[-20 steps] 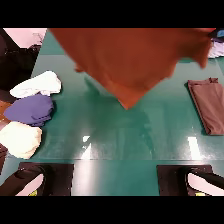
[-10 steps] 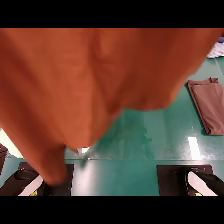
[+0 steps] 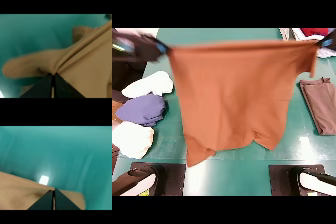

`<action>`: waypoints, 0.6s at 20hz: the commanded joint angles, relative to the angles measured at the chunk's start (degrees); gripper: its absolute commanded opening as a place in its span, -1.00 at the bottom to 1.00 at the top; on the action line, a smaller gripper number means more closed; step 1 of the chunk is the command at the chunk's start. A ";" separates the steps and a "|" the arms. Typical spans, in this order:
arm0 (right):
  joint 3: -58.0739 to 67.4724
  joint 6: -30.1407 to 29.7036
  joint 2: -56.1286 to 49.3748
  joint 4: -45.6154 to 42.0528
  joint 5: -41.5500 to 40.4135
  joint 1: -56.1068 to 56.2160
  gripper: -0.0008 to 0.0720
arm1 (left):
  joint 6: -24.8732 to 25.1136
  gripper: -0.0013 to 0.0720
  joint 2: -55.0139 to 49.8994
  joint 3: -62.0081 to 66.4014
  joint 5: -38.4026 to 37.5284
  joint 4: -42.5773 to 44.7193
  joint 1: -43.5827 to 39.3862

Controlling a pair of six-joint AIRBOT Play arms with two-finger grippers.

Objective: Fold the shirts.

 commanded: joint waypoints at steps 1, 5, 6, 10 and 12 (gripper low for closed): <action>-2.97 0.07 -11.91 -3.56 -3.67 2.40 -0.94 | -0.09 -0.89 -9.97 -10.95 6.58 0.46 0.02; -2.91 0.07 -21.18 -2.84 -10.25 2.64 -0.94 | 2.14 -0.89 -20.09 -11.19 18.23 -1.03 0.02; -2.91 0.09 -22.51 -2.78 -11.82 2.67 -0.94 | 2.14 -0.89 -21.46 -11.17 21.22 -1.01 0.02; -2.91 0.09 -25.44 -2.49 -14.95 2.67 -0.94 | 1.73 -0.88 -23.47 -11.15 28.11 -0.81 0.02; -2.91 0.09 -26.34 0.33 -16.17 2.54 -0.86 | 0.90 -0.09 -23.45 -11.15 28.63 -0.90 0.02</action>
